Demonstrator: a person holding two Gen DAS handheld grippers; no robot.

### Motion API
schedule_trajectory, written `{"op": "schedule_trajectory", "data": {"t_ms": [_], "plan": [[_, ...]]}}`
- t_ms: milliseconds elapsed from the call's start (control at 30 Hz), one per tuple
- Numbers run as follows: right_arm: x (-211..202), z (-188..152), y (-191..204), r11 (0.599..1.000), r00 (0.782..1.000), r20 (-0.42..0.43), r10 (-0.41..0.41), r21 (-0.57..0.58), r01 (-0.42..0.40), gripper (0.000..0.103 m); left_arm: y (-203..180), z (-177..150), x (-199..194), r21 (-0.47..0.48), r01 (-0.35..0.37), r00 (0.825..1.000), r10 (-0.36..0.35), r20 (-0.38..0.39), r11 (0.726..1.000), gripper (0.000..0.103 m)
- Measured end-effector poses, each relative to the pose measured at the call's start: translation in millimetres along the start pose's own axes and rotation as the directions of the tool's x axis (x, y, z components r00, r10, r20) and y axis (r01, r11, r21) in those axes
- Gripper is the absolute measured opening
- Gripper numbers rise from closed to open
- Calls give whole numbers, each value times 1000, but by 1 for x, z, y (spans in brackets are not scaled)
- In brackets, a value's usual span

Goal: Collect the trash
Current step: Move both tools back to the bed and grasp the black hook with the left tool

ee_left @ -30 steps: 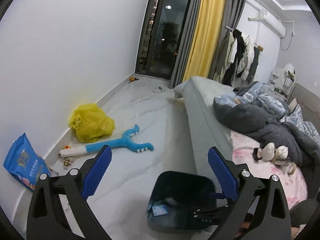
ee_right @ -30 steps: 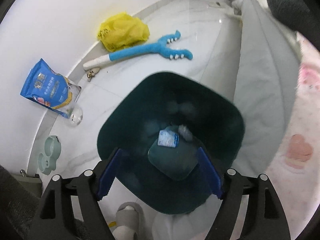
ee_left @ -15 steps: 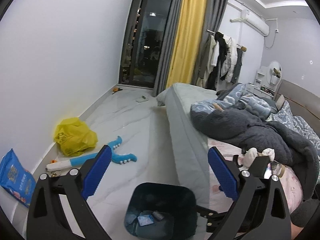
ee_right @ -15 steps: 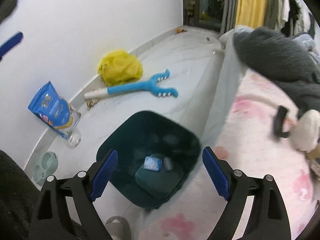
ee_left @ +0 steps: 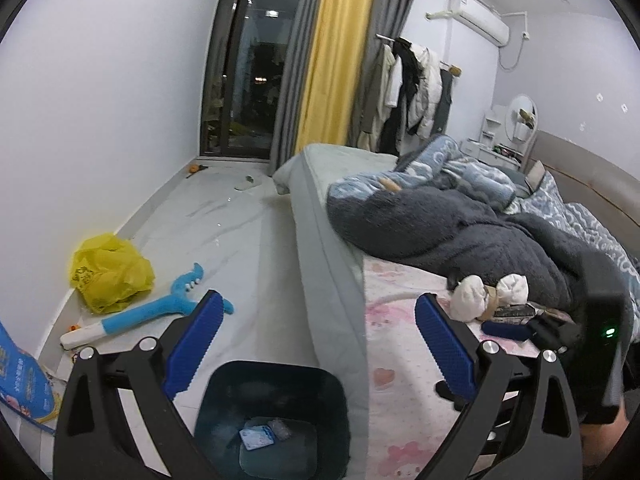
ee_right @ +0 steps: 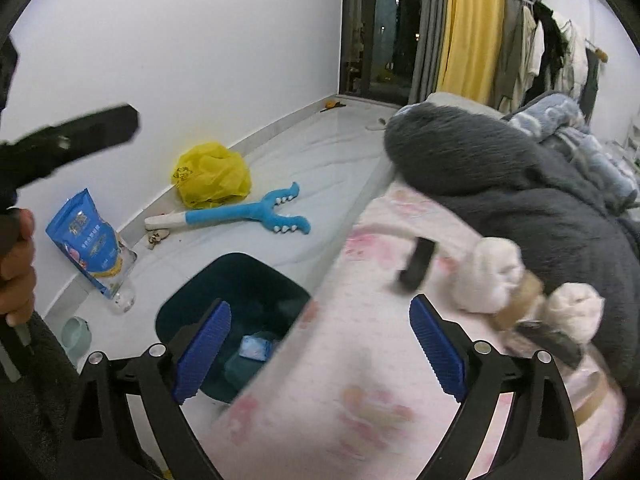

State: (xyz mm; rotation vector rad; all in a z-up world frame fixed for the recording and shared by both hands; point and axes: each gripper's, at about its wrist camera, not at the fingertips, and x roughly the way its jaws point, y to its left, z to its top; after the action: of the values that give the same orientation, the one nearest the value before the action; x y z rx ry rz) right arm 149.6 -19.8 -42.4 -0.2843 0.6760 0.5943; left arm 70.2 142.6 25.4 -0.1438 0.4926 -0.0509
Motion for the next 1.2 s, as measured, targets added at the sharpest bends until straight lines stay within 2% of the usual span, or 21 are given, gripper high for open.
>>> {"op": "schedule_trajectory", "data": {"t_ms": [133, 500, 800, 1000, 1100, 1200], "plan": [[-16, -7, -23, 999, 999, 9, -36, -33, 36, 92, -15, -6, 16, 22, 18, 999, -17, -37, 1000, 97], [-54, -33, -97, 996, 995, 39, -88, 19, 87, 94, -58, -16, 58, -5, 97, 988, -97, -124, 995, 96], [-70, -58, -155, 992, 993, 39, -112, 66, 109, 95, -94, -32, 92, 43, 111, 975, -100, -199, 993, 84], [-67, -67, -174, 994, 995, 32, -92, 63, 89, 95, -103, -34, 111, 2, 121, 967, -118, -227, 993, 81], [-65, -71, -182, 994, 996, 19, -92, 56, 90, 95, -109, -33, 123, 14, 112, 966, -105, -236, 994, 76], [-61, -75, -191, 995, 997, 6, -81, 56, 81, 95, -113, -34, 136, 20, 100, 964, -92, -248, 995, 76]]}}
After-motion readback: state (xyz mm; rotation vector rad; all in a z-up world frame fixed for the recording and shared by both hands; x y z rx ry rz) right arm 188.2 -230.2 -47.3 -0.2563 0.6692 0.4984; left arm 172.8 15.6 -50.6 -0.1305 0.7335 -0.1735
